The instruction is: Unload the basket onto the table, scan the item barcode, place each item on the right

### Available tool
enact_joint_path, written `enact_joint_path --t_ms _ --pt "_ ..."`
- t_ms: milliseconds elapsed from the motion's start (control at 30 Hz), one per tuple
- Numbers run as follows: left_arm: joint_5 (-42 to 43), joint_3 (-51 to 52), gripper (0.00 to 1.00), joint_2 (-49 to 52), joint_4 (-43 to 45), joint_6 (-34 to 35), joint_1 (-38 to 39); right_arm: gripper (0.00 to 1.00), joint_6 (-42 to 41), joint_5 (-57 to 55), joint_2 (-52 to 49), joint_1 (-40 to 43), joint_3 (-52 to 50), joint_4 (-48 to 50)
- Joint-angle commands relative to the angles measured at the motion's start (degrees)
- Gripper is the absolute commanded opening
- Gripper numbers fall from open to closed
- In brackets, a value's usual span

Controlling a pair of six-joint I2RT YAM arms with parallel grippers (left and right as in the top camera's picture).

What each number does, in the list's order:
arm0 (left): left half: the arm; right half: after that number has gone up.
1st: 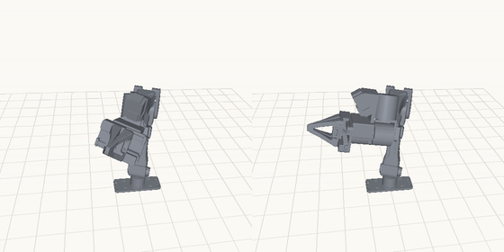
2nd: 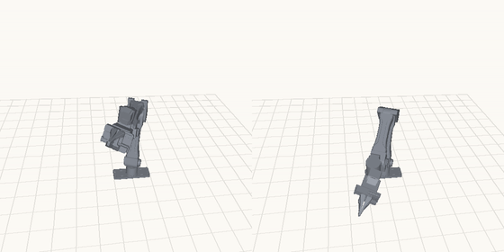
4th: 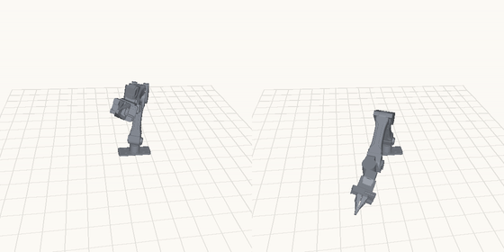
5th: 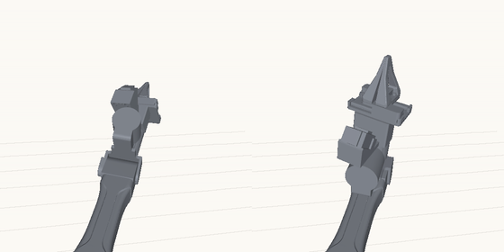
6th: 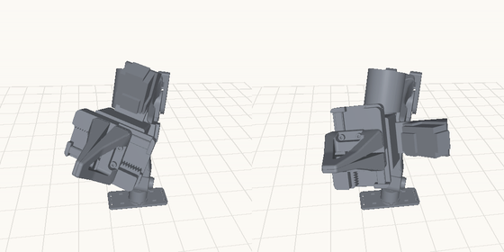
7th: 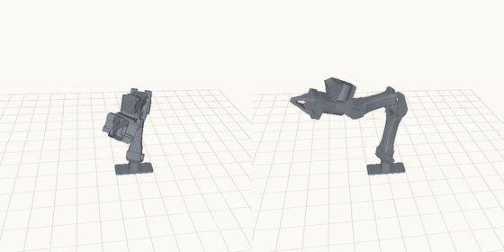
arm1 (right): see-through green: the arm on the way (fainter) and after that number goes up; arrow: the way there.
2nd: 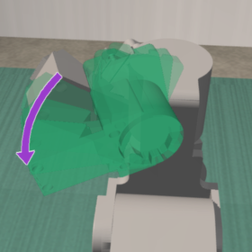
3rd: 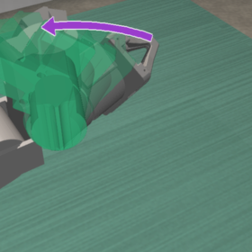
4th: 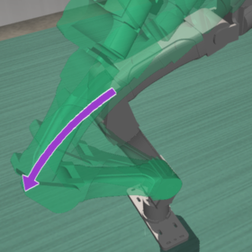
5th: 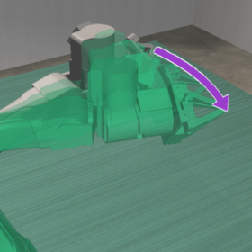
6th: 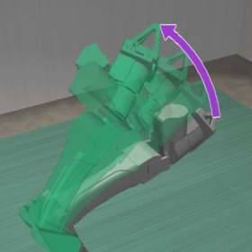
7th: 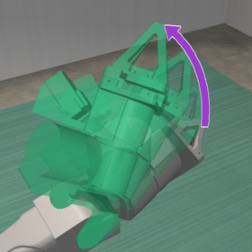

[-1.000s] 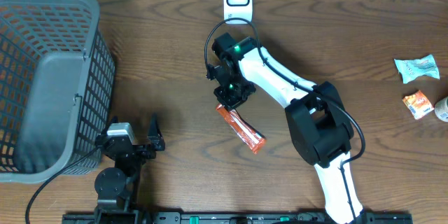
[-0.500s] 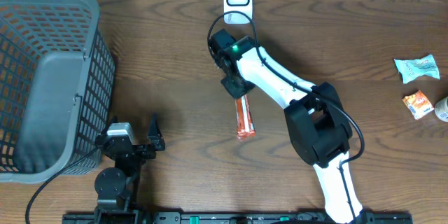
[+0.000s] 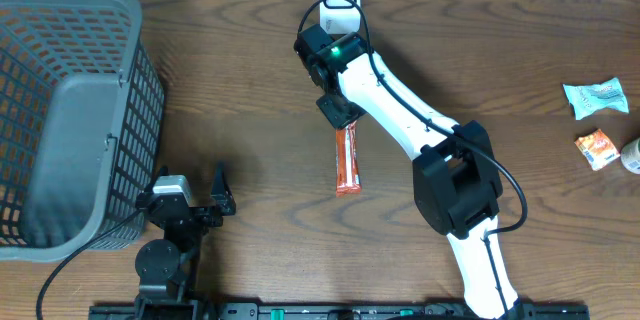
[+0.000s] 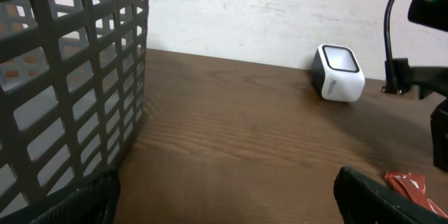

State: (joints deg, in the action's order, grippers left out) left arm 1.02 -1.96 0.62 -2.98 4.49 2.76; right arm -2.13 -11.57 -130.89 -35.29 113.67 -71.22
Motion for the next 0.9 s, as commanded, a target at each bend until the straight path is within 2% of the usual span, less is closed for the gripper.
enact_joint_path --t_ms 0,400,733,867 --pt "-0.37 1.73 0.98 -0.28 -0.98 0.11 -0.22 0.01 -1.01 9.6 -0.61 -0.11 -0.63 0.46" --pt "-0.37 1.73 0.98 -0.28 -0.98 0.13 -0.24 0.01 -2.71 9.94 -0.61 -0.76 -16.0 13.4" --pt "-0.35 1.73 0.98 -0.28 -0.98 0.13 -0.22 0.01 -1.16 9.94 2.97 -0.7 -3.34 4.94" --pt "-0.37 1.73 0.98 -0.28 -0.98 0.11 -0.22 0.01 -0.59 9.94 3.34 -0.7 -3.1 5.44"
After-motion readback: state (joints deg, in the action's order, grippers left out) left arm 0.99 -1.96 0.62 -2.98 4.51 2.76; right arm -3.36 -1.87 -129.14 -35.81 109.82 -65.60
